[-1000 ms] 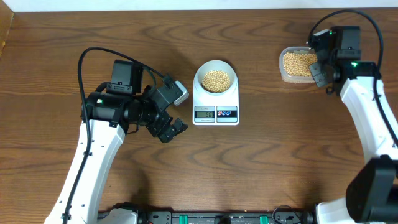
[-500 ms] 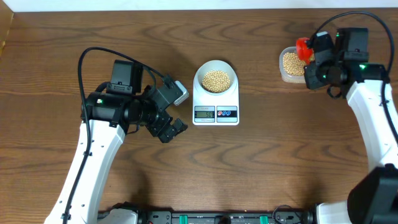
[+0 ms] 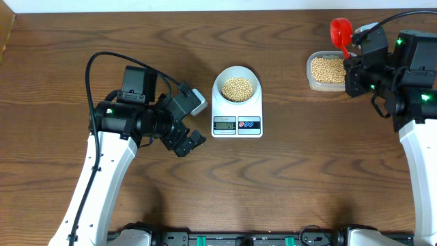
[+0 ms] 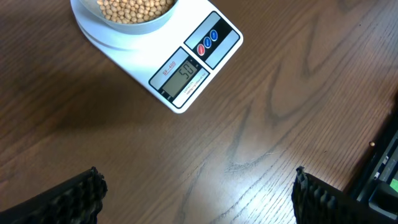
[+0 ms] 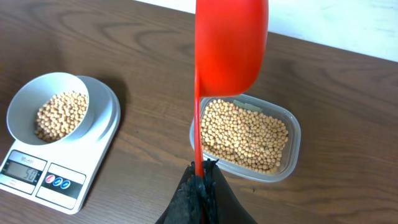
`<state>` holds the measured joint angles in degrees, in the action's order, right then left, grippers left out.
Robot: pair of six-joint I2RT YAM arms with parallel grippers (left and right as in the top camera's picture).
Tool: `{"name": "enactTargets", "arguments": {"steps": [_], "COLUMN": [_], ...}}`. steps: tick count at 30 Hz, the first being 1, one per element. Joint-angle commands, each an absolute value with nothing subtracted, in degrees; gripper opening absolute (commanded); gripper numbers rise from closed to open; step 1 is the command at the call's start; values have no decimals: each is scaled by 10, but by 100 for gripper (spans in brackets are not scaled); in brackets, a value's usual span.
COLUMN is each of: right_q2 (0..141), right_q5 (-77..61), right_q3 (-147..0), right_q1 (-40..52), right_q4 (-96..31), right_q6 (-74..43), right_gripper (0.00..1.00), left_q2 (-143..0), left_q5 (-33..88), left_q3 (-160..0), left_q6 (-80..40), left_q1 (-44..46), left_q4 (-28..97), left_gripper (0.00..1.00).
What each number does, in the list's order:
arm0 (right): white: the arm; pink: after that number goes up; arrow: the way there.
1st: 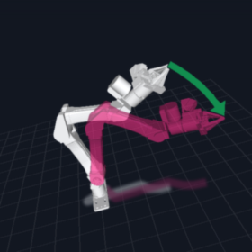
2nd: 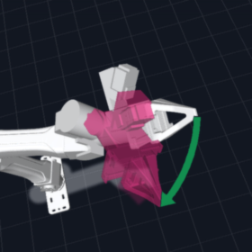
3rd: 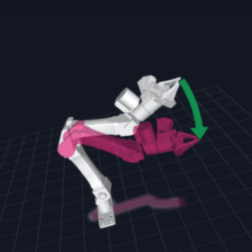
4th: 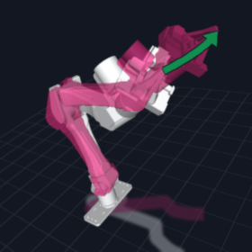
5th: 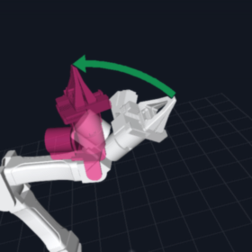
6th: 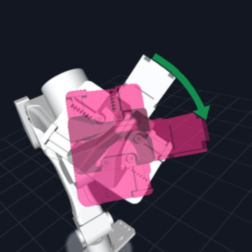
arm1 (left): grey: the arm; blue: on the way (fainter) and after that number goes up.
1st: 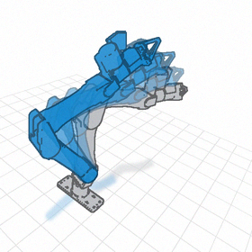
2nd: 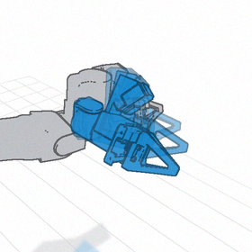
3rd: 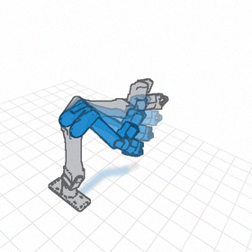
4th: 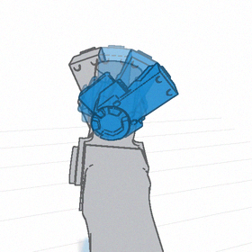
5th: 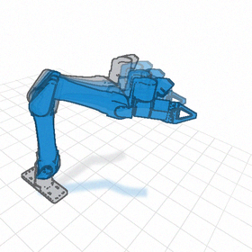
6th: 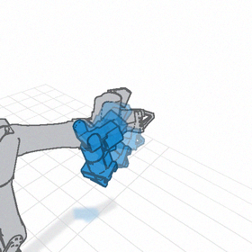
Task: Scoop item into bowl and weigh 50g on scale
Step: 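Lift the red scoop out and set it on the table right of the scale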
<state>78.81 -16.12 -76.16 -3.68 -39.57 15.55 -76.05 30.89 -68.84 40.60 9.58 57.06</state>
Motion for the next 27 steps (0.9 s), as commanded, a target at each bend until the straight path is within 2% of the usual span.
{"name": "enactTargets", "arguments": {"steps": [1, 12, 21, 25, 27], "right_q2": [773, 762, 739, 738, 739], "right_q5": [-172, -309, -461, -532, -562], "right_q3": [-764, -764, -764, -764, -763], "right_q1": [-40, -70, -219, -272, -288], "right_q4": [-395, -449, -536, -599, -637], "right_q6": [137, 120, 78, 165, 244], "right_gripper": [1, 1, 1, 1, 1], "left_q2": [-752, -752, -752, -752, -752], "left_q5": [303, 303, 303, 303, 303], "left_q3": [-696, -696, -696, -696, -696], "left_q6": [413, 413, 413, 413, 413], "left_q1": [93, 93, 93, 93, 93], "left_q4": [574, 574, 574, 574, 574], "left_gripper": [98, 98, 98, 98, 98]}}
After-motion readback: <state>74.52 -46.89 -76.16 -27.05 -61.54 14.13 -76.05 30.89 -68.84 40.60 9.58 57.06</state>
